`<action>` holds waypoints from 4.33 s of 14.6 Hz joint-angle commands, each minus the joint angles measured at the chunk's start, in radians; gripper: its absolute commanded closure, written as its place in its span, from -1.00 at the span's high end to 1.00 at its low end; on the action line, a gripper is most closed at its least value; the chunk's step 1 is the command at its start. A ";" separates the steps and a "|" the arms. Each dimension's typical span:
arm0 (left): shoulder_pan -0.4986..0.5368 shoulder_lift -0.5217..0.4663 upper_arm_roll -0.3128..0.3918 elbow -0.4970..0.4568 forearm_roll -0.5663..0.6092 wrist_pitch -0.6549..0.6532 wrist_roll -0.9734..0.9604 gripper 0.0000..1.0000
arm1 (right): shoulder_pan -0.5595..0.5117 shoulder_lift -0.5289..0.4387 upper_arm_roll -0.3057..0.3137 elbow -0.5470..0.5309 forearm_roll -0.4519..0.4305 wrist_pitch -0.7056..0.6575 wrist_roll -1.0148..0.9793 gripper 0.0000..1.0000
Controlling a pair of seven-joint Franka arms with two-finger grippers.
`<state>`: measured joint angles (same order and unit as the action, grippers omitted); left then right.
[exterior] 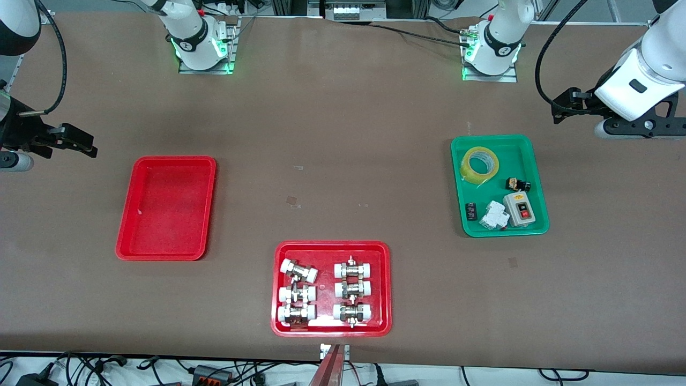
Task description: Left arm passes tape to right arm into tray
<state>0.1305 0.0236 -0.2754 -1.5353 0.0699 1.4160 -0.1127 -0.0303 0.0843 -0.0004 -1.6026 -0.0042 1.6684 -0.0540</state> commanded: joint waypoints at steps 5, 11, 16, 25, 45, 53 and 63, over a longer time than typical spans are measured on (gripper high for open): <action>0.001 0.016 -0.004 0.033 0.015 -0.019 -0.012 1.00 | -0.008 -0.023 0.007 -0.007 -0.003 -0.010 -0.004 1.00; 0.000 0.018 -0.004 0.033 0.016 -0.020 -0.004 1.00 | -0.010 -0.015 0.007 -0.004 -0.002 -0.013 0.009 1.00; -0.003 0.139 -0.005 0.015 0.030 -0.075 -0.012 1.00 | -0.003 -0.015 0.014 -0.002 0.003 -0.010 0.006 1.00; -0.043 0.418 -0.013 -0.279 0.030 0.222 -0.275 1.00 | -0.003 -0.001 0.016 -0.002 0.006 -0.002 -0.003 1.00; 0.041 0.618 -0.008 -0.276 0.123 0.212 -0.196 -0.39 | -0.011 0.002 0.014 -0.003 0.007 -0.010 -0.001 1.00; 0.057 0.610 -0.021 -0.188 0.110 0.124 -0.007 -0.99 | -0.013 0.006 0.013 -0.003 0.009 -0.010 -0.001 1.00; -0.005 0.506 -0.300 0.548 -0.086 -0.397 -0.038 -0.99 | -0.013 0.006 0.011 -0.003 0.007 -0.007 -0.001 1.00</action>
<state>0.1625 0.4872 -0.5134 -1.1549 0.0325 1.0840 -0.1485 -0.0346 0.0953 0.0075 -1.6042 -0.0040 1.6623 -0.0531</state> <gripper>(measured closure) 0.793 0.000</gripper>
